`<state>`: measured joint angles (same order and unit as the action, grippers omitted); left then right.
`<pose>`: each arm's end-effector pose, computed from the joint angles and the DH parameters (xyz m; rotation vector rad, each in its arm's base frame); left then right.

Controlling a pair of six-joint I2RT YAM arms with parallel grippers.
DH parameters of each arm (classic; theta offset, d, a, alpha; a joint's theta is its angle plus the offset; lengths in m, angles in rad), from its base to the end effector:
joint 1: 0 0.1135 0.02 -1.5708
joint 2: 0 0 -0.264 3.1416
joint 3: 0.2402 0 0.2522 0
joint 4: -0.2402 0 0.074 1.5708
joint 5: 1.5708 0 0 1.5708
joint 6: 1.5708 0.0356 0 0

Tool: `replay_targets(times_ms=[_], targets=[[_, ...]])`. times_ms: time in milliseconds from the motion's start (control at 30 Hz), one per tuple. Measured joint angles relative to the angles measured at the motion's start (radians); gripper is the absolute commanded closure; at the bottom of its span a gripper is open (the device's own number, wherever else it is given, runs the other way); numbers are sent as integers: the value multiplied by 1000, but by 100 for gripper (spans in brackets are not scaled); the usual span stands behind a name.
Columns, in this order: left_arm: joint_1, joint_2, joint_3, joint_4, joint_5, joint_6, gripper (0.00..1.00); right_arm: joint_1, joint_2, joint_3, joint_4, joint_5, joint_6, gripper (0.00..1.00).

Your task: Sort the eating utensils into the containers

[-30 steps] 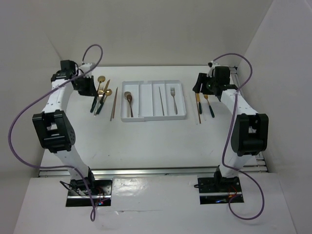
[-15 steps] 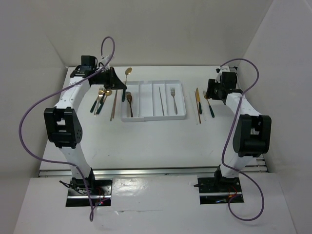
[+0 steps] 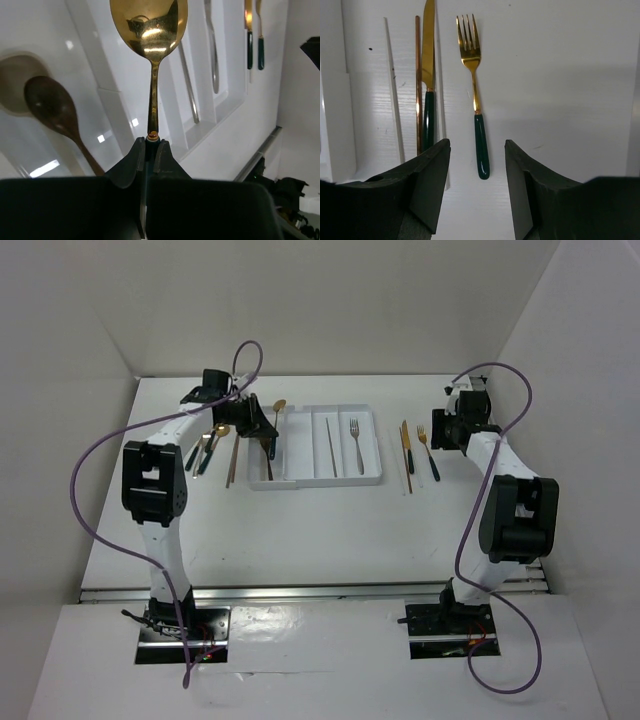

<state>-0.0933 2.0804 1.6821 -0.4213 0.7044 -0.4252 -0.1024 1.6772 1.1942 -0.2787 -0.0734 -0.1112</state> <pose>0.4627 -0.0665 0.2303 -0.0529 2.4010 -1.0846 0.3704 -0.0354 0.2398 -0.0469 2.3296 -0.0213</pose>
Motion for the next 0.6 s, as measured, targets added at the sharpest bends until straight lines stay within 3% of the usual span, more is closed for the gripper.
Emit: replay_targets(times_ms=[133,167,200,233,367,600], targets=[[-2,17,2,-2,-99,6,100,-4,8,0,0,8,-15,45],[-3,23,6,-5,-115,8,95,-5,14,0,-1,9,-18,46],[-6,31,16,-13,-140,12,85,-6,22,0,-2,11,-21,46],[-10,40,29,-18,-167,26,69,-7,31,0,-1,13,-23,46],[-32,60,44,-35,-248,55,46,-8,96,3,-1,32,-42,49],[-55,60,44,-51,-323,60,43,-8,183,5,0,41,-72,50]])
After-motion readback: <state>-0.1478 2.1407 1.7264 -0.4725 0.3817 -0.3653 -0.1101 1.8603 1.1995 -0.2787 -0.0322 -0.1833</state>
